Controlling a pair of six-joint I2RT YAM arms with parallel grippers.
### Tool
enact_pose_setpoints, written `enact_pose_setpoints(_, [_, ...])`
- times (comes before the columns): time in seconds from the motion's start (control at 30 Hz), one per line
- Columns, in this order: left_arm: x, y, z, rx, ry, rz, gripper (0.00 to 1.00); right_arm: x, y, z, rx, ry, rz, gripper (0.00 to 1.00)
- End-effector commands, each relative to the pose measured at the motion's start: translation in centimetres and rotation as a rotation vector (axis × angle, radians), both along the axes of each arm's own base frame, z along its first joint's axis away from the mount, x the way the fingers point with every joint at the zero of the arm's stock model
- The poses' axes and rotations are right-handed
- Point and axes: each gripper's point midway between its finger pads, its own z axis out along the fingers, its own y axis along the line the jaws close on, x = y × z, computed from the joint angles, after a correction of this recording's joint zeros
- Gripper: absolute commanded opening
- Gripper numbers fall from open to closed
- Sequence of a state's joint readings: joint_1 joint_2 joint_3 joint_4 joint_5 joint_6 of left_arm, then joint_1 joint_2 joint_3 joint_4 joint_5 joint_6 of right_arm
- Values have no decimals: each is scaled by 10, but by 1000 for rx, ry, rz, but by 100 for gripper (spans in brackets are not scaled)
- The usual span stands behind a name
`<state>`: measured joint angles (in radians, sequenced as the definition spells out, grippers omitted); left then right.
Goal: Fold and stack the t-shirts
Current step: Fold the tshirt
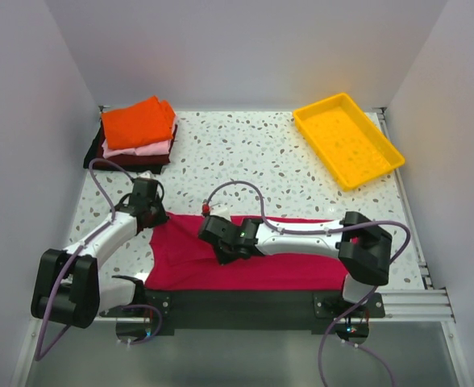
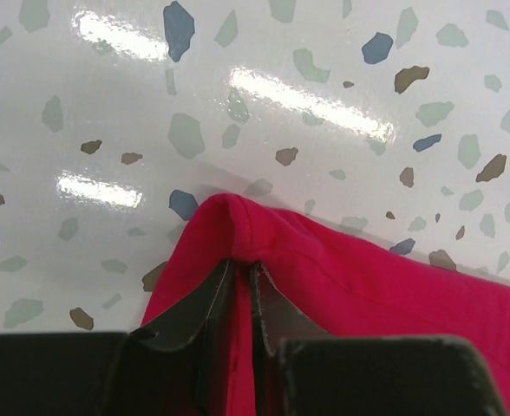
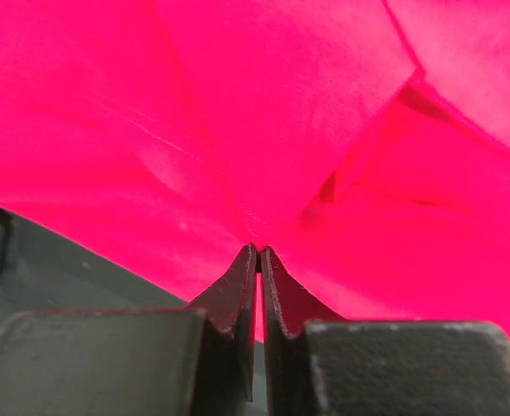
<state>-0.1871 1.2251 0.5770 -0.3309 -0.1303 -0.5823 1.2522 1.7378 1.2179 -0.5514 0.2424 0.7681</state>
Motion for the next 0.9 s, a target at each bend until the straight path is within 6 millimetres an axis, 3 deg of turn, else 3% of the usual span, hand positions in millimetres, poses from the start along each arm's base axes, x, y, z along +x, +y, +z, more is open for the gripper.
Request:
enact_pose_setpoints(0.0, [15,4,12,13,-41,5,17,-23,-5,-10,7,81,33,8])
enact_pose_setpoints(0.07, [17,5,13,21,-42,10,17,-27,-11,-16,-5,94,31,14])
enact_pose_setpoints(0.17, [19,7,19,31,-42,19,18,-25,-26,-11,-36,69,12,30])
enact_pose_setpoints(0.2, [20,8,23,33,-47,19,19,-16,-31,-1,-39,18,-13,40])
enact_pose_setpoints(0.3, [25,9,36,40,-73,25,30,2,-51,15,-82,-62,-69,54])
enact_pose_setpoints(0.33, [26,9,39,39,-77,26,34,11,-59,26,-72,-101,-96,55])
enact_pose_setpoints(0.43, [27,8,47,35,-89,24,41,32,-86,34,-50,-124,-178,56])
enact_pose_setpoints(0.63, [23,0,60,-7,-127,4,45,75,-132,43,-39,-242,-315,56])
enact_pose_setpoints(0.87, [9,-10,78,-30,-168,-19,46,99,-214,20,-146,-195,-506,56])
